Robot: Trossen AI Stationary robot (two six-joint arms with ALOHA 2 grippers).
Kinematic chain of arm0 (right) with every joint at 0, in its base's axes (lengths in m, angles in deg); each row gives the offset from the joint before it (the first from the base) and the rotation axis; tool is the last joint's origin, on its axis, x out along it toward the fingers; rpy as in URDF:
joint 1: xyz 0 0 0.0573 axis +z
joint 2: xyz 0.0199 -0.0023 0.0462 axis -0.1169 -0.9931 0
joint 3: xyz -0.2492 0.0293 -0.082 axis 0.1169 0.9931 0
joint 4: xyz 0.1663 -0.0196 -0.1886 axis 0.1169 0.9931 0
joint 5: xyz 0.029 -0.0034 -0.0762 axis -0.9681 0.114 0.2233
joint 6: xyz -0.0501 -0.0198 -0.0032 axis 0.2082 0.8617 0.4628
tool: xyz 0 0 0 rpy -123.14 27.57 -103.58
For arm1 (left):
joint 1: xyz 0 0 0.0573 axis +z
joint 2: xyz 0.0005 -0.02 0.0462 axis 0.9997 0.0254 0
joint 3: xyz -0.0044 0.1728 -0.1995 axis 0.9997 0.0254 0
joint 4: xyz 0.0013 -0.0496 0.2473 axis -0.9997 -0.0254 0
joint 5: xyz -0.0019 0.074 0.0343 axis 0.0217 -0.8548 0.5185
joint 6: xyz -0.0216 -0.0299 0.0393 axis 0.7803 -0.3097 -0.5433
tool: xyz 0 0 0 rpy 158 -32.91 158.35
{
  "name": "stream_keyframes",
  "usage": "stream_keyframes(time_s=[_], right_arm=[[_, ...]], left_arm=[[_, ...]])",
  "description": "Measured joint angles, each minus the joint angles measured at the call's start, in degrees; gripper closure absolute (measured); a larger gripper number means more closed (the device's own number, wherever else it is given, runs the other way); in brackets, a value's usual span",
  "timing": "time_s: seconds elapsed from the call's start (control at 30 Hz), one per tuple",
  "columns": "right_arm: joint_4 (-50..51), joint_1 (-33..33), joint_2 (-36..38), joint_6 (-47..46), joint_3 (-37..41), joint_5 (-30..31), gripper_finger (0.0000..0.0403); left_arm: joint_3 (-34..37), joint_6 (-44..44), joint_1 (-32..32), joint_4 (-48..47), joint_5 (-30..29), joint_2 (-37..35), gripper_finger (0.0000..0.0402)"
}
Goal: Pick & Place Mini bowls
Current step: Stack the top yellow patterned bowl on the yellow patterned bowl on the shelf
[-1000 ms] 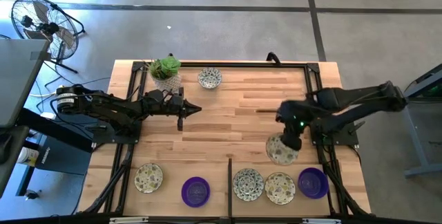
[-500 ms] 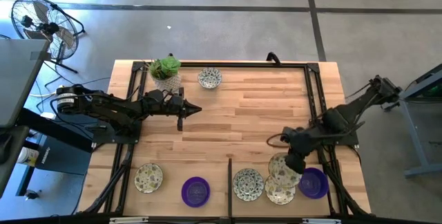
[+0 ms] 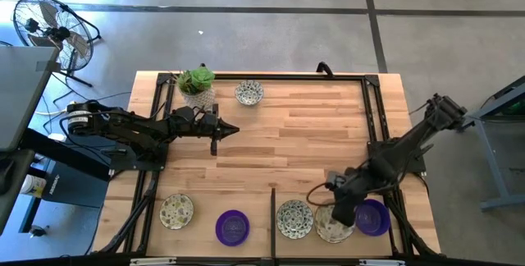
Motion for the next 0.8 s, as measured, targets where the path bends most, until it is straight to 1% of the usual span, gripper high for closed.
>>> stream_keyframes(time_s=[0.13,0.27,0.4,0.5,0.7,0.8], right_arm=[[0.3,0.8,-1.3,1.6,0.1,0.9,0.0395],[-1.7,0.7,-1.5,1.4,3.3,0.5,0.0394],[-7.1,0.7,-1.6,1.3,7.4,-1.9,0.0394],[-9.6,0.7,-1.6,1.2,9.3,-2.4,0.0394],[-12.3,0.7,-1.6,1.2,11.1,-0.6,0.0392],[-12.7,0.7,-1.6,1.2,11.7,-0.6,0.0385]], left_arm=[[0.0,0.0,0.0,0.0,0.0,0.0,0.0390],[0.0,0.4,0.0,0.0,0.0,0.0,0.0390],[0.0,0.4,0.0,-0.1,0.0,0.0,0.0390],[0.0,0.4,0.0,0.0,0.0,0.0,0.0390],[0.0,0.4,0.0,0.0,0.0,0.0,0.0390],[0.0,0.4,0.0,0.0,0.0,0.0,0.0390]])
